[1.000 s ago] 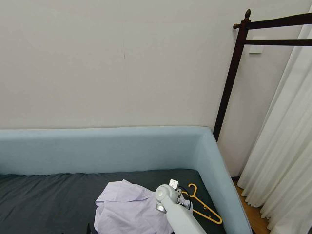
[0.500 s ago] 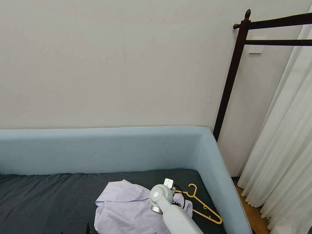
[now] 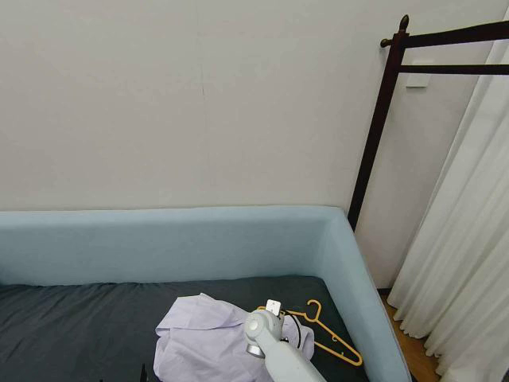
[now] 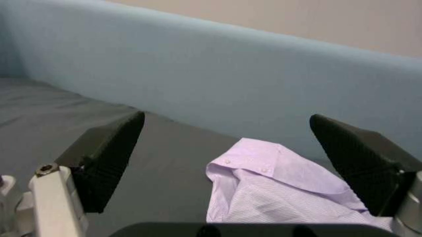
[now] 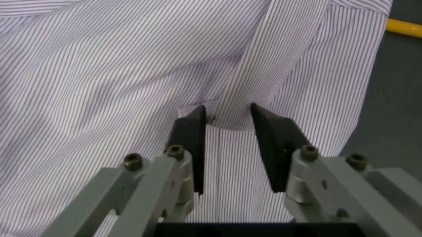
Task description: Pick up the clothes from the sofa and hang them on the clothes hanger.
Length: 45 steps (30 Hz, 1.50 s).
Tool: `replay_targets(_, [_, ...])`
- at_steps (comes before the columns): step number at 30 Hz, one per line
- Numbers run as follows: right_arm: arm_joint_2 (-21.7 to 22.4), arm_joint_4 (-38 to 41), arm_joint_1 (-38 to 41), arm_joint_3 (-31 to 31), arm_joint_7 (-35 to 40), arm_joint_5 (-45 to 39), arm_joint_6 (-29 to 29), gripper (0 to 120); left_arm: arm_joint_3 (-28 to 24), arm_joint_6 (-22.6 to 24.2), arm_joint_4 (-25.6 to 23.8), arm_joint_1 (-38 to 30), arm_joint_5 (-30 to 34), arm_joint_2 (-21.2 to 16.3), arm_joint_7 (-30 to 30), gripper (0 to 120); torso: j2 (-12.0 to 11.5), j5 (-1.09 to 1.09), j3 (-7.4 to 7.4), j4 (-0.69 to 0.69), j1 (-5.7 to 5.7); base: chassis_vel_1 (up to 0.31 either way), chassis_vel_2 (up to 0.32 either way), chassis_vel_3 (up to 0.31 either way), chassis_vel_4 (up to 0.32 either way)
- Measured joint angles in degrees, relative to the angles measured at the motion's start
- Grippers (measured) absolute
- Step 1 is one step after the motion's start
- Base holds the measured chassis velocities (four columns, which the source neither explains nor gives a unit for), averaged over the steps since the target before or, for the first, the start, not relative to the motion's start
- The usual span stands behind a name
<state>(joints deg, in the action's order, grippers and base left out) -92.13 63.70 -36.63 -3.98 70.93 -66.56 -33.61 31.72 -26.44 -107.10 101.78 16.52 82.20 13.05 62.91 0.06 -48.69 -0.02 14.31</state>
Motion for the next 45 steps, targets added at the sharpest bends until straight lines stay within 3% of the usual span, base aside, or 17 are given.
replay_targets(6, [0.0, -0.5, -0.3, 0.3, -0.4, 1.0, 0.0, 0, 0.0, 0.0, -0.4, 0.1, 0.1, -0.1, 0.0, 99, 0.0, 0.0, 0.0, 0.0, 0.0, 0.0, 0.0, 0.0, 0.0])
replay_targets(12, [0.0, 2.3, -0.9, -1.2, 0.0, 1.1, -0.4, 0, 0.0, 0.2, -0.7, -0.1, 0.5, -0.5, 0.0, 99, 0.0, -0.01, 0.0, -0.01, 0.0, 0.0, 0.0, 0.0, 0.0])
replay_targets(20, [0.1, 14.1, -1.8, -10.0, 0.6, 2.7, -2.2, 0, -0.2, 3.0, -2.8, -1.4, 3.3, -4.3, -0.3, 99, 0.0, 0.0, 0.0, 0.03, 0.0, 0.0, 0.0, 0.0, 0.0])
replay_targets(23, [4.2, 19.8, -2.5, -13.7, -0.9, 4.4, -3.5, 0, -0.7, 6.0, -3.8, -2.8, 7.5, -9.4, -1.2, 99, 0.0, -0.01, 0.0, 0.01, 0.0, 0.0, 0.0, 0.0, 0.0])
replay_targets(24, [7.0, 22.5, -3.1, -15.0, -1.8, 5.6, -3.9, 0, -1.1, 8.0, -4.1, -3.9, 10.6, -12.9, -1.9, 100, 0.0, 0.0, 0.0, 0.0, 0.0, 0.0, 0.0, 0.0, 0.0])
replay_targets(25, [7.0, 22.5, -3.1, -15.0, -1.8, 5.6, -3.9, 0, -1.1, 8.0, -4.1, -3.9, 10.6, -12.9, -1.9, 100, 0.0, 0.0, 0.0, 0.0, 0.0, 0.0, 0.0, 0.0, 0.0])
replay_targets(28, [13.6, 28.2, -5.0, -15.8, -5.3, 9.0, -4.0, 0, -2.9, 12.5, -3.7, -7.8, 18.3, -22.0, -4.3, 100, 0.0, 0.0, 0.0, -0.01, 0.0, 0.0, 0.0, 0.0, 0.0])
replay_targets(29, [13.6, 28.2, -5.0, -15.8, -5.3, 9.0, -4.0, 0, -2.9, 12.5, -3.7, -7.8, 18.3, -22.0, -4.3, 100, 0.0, 0.0, 0.0, -0.01, 0.0, 0.0, 0.0, 0.0, 0.0])
replay_targets(31, [17.9, 31.4, -6.3, -15.8, -8.9, 11.5, -3.8, 0, -5.5, 15.1, -1.7, -12.0, 24.2, -28.6, -6.8, 100, 0.0, 0.0, 0.0, -0.06, 0.0, 0.0, 0.0, 0.0, 0.0])
replay_targets(33, [20.2, 32.9, -6.3, -16.8, -13.0, 13.9, -2.5, 0, -6.9, 16.5, 0.4, -14.4, 28.3, -32.9, -9.3, 100, 0.0, -0.01, 0.0, -0.06, 0.01, 0.0, 0.0, 0.0, 0.0])
replay_targets(38, [22.0, 34.3, -6.6, -18.8, -19.2, 19.5, 1.2, 0, -9.6, 19.0, 3.8, -19.0, 32.8, -37.4, -11.0, 100, 0.0, -0.01, -0.01, 0.04, 0.01, 0.0, 0.0, 0.0, 0.0])
replay_targets(41, [23.8, 34.6, -7.9, -20.6, -28.6, 30.9, 8.1, 0, -20.0, 22.7, 11.1, -30.8, 40.0, -44.9, -12.8, 99, 0.0, 0.02, 0.0, 0.02, 0.01, 0.0, 0.0, 0.0, 0.0])
replay_targets(42, [23.8, 34.6, -7.9, -20.6, -28.6, 30.9, 8.1, 0, -20.0, 22.7, 11.1, -30.8, 40.0, -44.9, -12.8, 99, 0.0, 0.02, 0.0, 0.02, 0.01, 0.0, 0.0, 0.0, 0.0])
replay_targets(45, [25.8, 35.2, -9.6, -20.7, -32.8, 36.3, 11.8, 0, -33.8, 23.6, 18.8, -45.7, 45.5, -46.9, -16.4, 98, 0.0, 0.01, -0.01, -0.03, 0.01, 0.0, 0.0, 0.0, 0.0])
